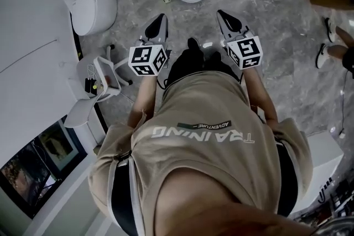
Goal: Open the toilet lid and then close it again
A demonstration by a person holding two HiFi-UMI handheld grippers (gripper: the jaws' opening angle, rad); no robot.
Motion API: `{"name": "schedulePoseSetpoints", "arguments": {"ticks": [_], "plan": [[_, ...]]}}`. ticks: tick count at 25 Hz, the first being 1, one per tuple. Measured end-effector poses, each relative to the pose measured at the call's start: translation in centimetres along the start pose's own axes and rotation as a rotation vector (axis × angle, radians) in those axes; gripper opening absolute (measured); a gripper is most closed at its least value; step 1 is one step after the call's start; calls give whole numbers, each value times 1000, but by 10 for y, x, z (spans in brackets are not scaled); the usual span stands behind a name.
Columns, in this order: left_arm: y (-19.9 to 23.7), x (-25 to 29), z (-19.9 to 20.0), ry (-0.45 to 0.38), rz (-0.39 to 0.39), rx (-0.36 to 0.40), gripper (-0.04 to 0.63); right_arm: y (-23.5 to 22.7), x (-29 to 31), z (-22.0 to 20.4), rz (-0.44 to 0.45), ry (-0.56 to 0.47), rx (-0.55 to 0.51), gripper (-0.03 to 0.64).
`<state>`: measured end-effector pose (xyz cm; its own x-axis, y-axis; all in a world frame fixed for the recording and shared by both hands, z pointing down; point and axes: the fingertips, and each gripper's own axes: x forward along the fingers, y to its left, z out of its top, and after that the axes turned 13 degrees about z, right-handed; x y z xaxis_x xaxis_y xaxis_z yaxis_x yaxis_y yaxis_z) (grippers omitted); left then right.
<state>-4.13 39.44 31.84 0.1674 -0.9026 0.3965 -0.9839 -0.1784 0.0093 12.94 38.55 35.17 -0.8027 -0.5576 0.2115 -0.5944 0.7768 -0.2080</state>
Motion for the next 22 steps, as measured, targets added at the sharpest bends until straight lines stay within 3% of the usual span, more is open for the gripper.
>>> {"name": "schedulePoseSetpoints", "arguments": {"ticks": [8,15,22], "plan": [[29,63,2,-6,-41,-41,3,-35,39,15,-38,39,-31,9],[57,135,57,-88,-62,20,3,-79,91,47,-36,81,-59,9],[101,186,56,-39,-92,6,3,-106,160,64,-51,114,-39,9]]}}
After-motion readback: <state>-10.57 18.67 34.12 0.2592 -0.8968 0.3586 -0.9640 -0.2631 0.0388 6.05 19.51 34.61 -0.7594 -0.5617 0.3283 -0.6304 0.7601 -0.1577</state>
